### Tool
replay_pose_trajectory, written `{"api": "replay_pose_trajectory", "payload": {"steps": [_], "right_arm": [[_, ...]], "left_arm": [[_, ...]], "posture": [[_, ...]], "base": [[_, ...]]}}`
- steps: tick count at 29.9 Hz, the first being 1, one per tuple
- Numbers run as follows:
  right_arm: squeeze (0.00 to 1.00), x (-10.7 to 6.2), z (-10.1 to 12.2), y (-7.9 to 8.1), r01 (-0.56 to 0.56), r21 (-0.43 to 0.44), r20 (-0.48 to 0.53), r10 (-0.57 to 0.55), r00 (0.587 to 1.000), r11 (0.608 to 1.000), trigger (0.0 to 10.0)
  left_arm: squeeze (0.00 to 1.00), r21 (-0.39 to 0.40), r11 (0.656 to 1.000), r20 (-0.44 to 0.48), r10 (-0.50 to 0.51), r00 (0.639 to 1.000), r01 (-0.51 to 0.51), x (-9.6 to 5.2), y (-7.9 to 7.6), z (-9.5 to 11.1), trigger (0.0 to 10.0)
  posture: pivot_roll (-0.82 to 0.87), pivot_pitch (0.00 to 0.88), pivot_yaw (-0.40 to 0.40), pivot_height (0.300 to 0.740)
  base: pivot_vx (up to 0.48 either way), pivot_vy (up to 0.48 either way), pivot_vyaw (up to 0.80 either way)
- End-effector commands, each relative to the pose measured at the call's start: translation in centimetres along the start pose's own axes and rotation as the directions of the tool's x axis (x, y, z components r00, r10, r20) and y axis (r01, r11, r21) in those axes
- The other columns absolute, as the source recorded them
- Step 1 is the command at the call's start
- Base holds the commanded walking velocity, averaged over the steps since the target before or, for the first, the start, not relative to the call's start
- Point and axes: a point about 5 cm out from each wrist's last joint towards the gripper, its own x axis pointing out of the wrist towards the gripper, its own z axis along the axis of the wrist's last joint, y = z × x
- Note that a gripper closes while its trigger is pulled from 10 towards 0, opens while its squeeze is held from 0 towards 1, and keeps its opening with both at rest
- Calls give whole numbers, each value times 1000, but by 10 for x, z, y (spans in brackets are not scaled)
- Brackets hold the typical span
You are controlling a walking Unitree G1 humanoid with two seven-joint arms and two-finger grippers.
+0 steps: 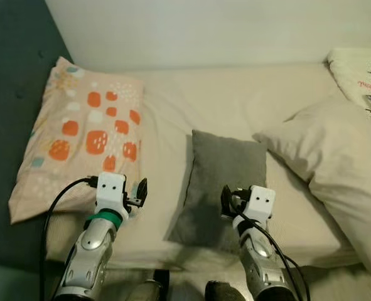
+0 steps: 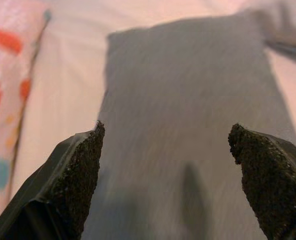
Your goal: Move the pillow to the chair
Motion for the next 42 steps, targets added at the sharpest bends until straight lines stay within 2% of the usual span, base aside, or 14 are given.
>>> {"api": "replay_pose_trajectory", "payload": {"steps": [1,16,29,34,42], "right_arm": [[0,-2,-3,0,3,1,-16,-3,1000,1000,10000],[0,-2,-6,2,-10,-15,-45,9,999,1000,10000],[0,1,-4,9,-52,-14,-56,51,997,999,10000],[0,3,4,11,-54,23,2,54,999,998,10000],[0,6,9,7,-42,17,7,42,999,999,10000]], "left_arm": [[0,7,1000,-62,11,998,-11,-3,3,-12,10000],[0,-7,1000,-87,-1,996,0,-5,2,-17,10000],[0,14,996,-70,85,994,-84,-2,13,-13,10000],[0,75,997,-25,39,999,-37,3,8,-6,10000],[0,117,993,18,1,1000,-3,11,1,3,10000]], "posture": [[31,110,83,740],[33,114,76,740],[39,131,72,740],[29,127,59,725],[20,124,58,690]], "base": [[0,0,0],[0,0,0],[0,0,0],[0,0,0],[0,0,0]]}}
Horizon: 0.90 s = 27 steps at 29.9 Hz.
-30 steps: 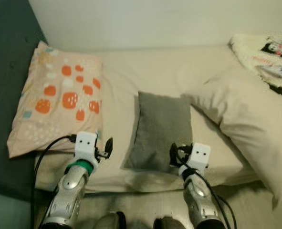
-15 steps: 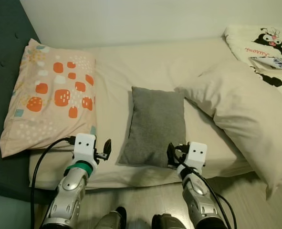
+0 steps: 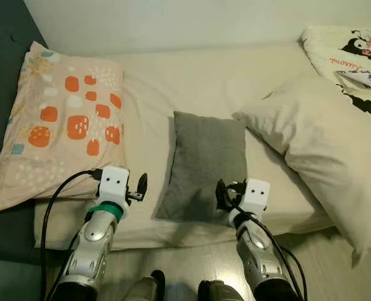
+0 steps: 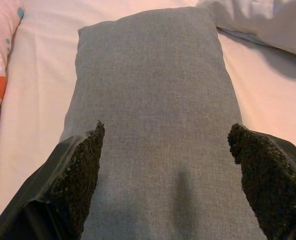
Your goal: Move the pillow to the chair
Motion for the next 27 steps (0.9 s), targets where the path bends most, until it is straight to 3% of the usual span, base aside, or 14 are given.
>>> {"api": "replay_pose_trajectory", "payload": {"steps": [1,19,27], "right_arm": [[0,-3,-6,-4,21,17,-18,-21,1000,1000,10000],[0,-4,-5,-6,31,38,-15,-31,999,999,10000],[0,-3,-5,-5,25,28,-15,-25,1000,999,10000]], "left_arm": [[0,11,1000,-29,-10,1000,10,-3,-1,-8,10000],[0,21,1000,8,0,1000,0,4,-1,-4,10000],[0,19,999,15,50,999,-50,4,6,-4,10000]], "posture": [[20,124,58,690],[9,127,64,616],[11,127,60,611]], "base": [[0,0,0],[0,0,0],[0,0,0]]}}
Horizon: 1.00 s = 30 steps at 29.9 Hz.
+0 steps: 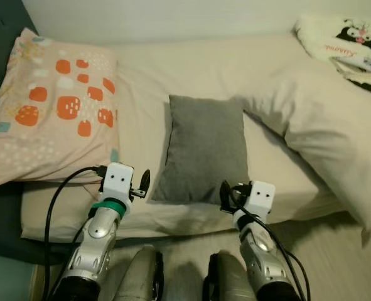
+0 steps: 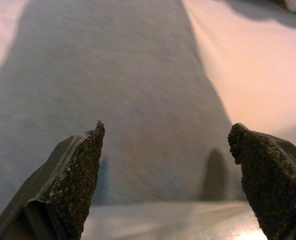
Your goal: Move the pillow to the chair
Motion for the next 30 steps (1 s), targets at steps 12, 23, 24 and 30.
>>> {"api": "replay_pose_trajectory", "payload": {"steps": [12,23,24,30], "right_arm": [[0,8,30,13,-64,169,154,37,987,984,10000],[0,38,64,25,-145,315,179,91,980,938,10000],[0,38,64,25,-145,315,179,91,980,938,10000],[1000,51,69,23,-144,461,135,91,987,876,10000]], "left_arm": [[0,-122,984,81,139,987,-129,0,29,4,10000],[1000,-261,952,147,200,969,-157,9,62,13,10000],[1000,-261,952,147,200,969,-157,9,62,13,10000],[1000,-350,935,147,-13,989,64,22,36,11,10000]], "posture": [[7,142,50,596],[-2,176,-12,596],[-2,176,-12,596],[-10,209,-34,596]], "base": [[0,0,0],[0,0,0],[0,0,0],[0,0,0]]}}
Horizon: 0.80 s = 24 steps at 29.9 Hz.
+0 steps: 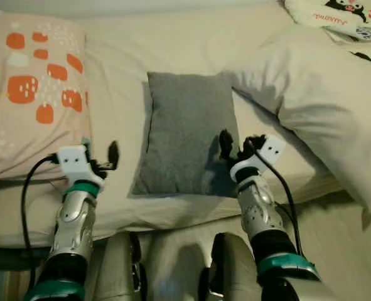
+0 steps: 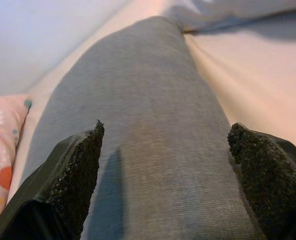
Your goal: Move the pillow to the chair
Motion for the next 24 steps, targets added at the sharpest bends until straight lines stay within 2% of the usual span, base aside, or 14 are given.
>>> {"api": "replay_pose_trajectory", "payload": {"steps": [1,2,8,9,11,12,14,15,17,18,20,23,24], "right_arm": [[1000,-1,-8,-10,38,84,-55,-34,998,996,10000],[1000,-1,-8,-10,38,84,-55,-34,998,996,10000],[1000,-1,-22,-7,34,130,-121,-18,992,991,10000],[1000,-1,-22,-7,34,130,-121,-18,992,991,10000],[1000,-5,-33,-5,24,185,-158,5,987,983,10000],[1000,-5,-33,-5,24,185,-158,5,987,983,10000],[1000,-11,-50,5,-22,260,-216,80,973,965,10000],[1000,-14,-57,11,-52,273,-240,120,963,960,10000],[1000,-14,-57,11,-52,273,-240,120,963,960,10000],[1000,-18,-65,18,-94,292,-261,174,949,952,10000],[1000,-18,-65,18,-94,292,-261,174,949,952,10000],[1000,-30,-82,35,-204,343,-321,319,892,917,10000],[1000,-30,-82,35,-204,343,-321,319,892,917,10000]], "left_arm": [[1000,-45,999,-83,-28,996,24,-3,0,-18,10000],[1000,-45,999,-83,-28,996,24,-3,0,-18,10000],[1000,-177,984,-175,-41,984,10,-7,-3,-42,10000],[1000,-177,984,-175,-41,984,10,-7,-3,-42,10000],[1000,-236,972,-189,-47,981,1,-10,-6,-48,10000],[1000,-236,972,-189,-47,981,1,-10,-6,-48,10000],[1000,-303,952,-204,-106,973,41,-14,-18,-57,10000],[1000,-322,945,-213,-136,967,62,-16,-23,-61,10000],[1000,-322,945,-213,-136,967,62,-16,-23,-61,10000],[1000,-354,930,-225,-184,957,96,-19,-31,-66,10000],[1000,-354,930,-225,-184,957,96,-19,-31,-66,10000],[1000,-464,867,-237,-321,917,184,-25,-53,-76,10000],[1000,-464,867,-237,-321,917,184,-25,-53,-76,10000]], "posture": [[-24,236,-34,596],[-24,236,-34,596],[-46,283,-4,596],[-46,283,-4,596],[-45,287,-1,596],[-45,287,-1,596],[-41,290,3,596],[-35,285,6,596],[-35,285,6,596],[-33,284,8,596],[-33,284,8,596],[-34,276,20,596],[-34,276,20,596]], "base": [[0,0,0],[0,0,0],[0,0,0],[0,0,0],[0,0,0],[0,0,0],[0,0,0],[0,0,0],[0,0,0],[0,0,0],[0,0,0],[0,0,0],[0,0,0]]}}
